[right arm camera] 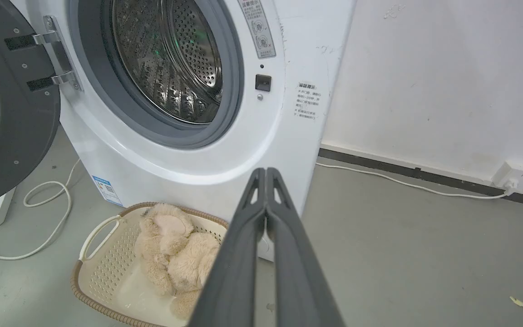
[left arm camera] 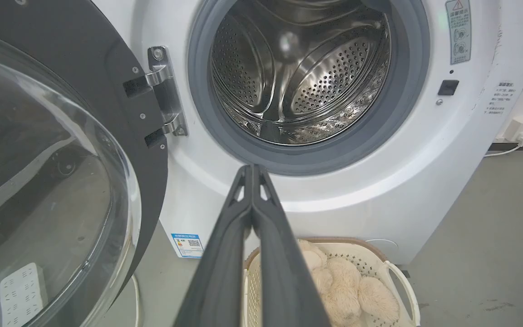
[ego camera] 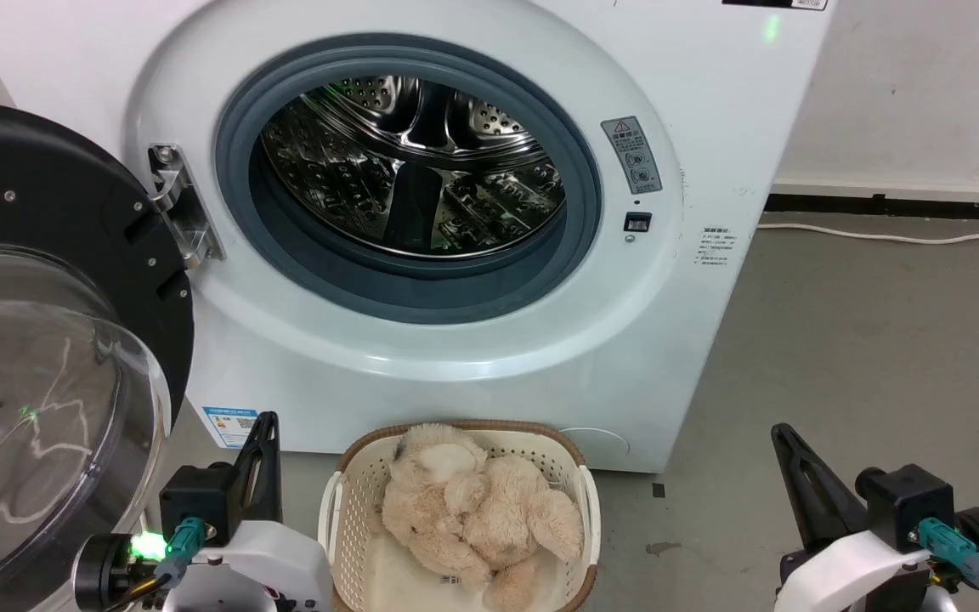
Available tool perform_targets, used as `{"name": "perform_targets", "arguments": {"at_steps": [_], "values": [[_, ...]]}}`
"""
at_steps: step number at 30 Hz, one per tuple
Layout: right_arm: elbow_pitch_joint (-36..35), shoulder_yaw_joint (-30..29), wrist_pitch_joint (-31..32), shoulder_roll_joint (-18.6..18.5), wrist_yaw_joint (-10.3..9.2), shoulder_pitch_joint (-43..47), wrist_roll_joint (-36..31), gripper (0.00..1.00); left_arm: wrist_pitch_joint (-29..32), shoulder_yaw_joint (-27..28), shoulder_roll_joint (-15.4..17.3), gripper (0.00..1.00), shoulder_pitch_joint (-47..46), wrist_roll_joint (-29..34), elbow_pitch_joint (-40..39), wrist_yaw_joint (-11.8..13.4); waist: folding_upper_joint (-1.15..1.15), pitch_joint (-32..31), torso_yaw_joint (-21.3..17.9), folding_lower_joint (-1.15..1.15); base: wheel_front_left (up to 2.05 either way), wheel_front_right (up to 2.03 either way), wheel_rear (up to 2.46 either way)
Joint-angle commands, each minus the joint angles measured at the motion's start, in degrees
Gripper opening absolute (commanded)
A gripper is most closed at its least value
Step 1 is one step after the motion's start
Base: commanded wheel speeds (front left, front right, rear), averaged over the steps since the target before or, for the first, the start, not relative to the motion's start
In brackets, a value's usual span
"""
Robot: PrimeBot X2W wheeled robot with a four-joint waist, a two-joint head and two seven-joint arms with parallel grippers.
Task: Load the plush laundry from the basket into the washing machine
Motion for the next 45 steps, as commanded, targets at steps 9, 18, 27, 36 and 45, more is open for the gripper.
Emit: {"name": "perform_targets", "arguments": {"at_steps": [9,18,27,36,45], "values": [[0.12,-0.01,0.02,-0.04,0.03,-0.69,-0.42,0.0,0.02,0.03,0.01,0.0,0.82,0.1,-0.27,-0.31,0.0,0.0,0.0,0.0,0.0,0.0,0.0],[0.01,0.03,-0.03,0.0,0.0,0.03,0.09,1.0,-0.03,-0.03,0.0,1.0,0.0,-0.04,0.03,0.04,0.0,0.0,0.0,0.0,0.0,0.0,0.0],[0.2,0.19,-1.06,0.0,0.0,0.56,1.67,1.0,-1.06,-1.1,0.0,1.0,0.26,-1.36,0.16,0.31,0.0,0.13,-0.03,0.0,0.0,0.0,0.0],[-0.04,0.29,-2.02,0.0,0.0,0.72,3.08,1.0,-2.02,-2.02,0.0,1.0,0.03,-2.58,0.39,0.46,0.0,0.9,-0.3,0.0,0.0,0.0,0.0],[-0.84,0.16,-3.09,-0.01,0.01,0.07,4.6,1.0,-3.09,-3.17,0.0,1.0,-2.08,-4.08,2.48,0.25,0.0,3.32,-1.02,0.0,0.0,0.0,0.0]]}}
